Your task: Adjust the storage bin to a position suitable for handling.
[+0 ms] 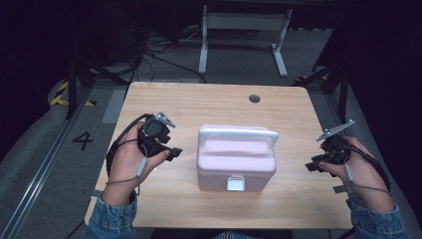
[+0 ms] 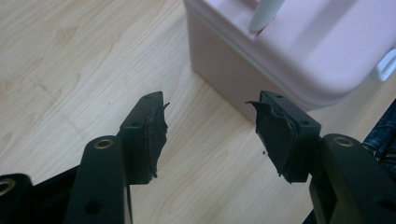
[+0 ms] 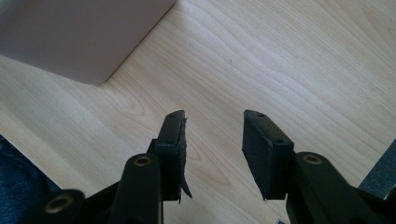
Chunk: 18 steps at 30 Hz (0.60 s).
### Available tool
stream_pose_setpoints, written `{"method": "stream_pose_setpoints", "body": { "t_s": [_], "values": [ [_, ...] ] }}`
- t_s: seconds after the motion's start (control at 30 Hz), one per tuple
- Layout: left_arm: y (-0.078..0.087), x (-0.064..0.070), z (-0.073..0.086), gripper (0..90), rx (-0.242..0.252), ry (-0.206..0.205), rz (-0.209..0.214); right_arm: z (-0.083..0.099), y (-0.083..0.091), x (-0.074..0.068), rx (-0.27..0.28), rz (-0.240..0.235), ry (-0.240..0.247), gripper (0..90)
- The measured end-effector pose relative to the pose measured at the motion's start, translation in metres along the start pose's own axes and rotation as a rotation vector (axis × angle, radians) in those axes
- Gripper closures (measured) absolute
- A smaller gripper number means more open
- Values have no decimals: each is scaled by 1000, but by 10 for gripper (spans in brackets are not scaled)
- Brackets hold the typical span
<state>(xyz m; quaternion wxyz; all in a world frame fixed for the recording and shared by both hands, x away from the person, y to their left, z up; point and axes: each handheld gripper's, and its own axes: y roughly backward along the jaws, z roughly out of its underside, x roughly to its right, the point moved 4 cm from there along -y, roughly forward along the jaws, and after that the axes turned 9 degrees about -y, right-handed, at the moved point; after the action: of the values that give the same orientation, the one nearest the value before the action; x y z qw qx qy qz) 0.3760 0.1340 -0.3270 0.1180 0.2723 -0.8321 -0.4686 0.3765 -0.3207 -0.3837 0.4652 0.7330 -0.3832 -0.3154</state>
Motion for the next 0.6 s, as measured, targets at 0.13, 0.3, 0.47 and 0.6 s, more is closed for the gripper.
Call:
{"method": "stream_pose_setpoints", "body": {
  "t_s": [0.13, 0.3, 0.47, 0.6],
  "values": [
    [-3, 3, -8, 433, 29, -21, 10, 4, 1, 1, 0, 2, -10, 605],
    [-10, 8, -19, 443, 47, -61, 39, 11, 1, 3, 4, 7, -23, 603],
    [-19, 14, -30, 446, 79, -97, 69, 16, 2, 3, 2, 10, -31, 601],
    [-26, 16, -37, 450, 85, -109, 76, 19, 1, 4, 7, 12, -40, 598]
  ]
}}
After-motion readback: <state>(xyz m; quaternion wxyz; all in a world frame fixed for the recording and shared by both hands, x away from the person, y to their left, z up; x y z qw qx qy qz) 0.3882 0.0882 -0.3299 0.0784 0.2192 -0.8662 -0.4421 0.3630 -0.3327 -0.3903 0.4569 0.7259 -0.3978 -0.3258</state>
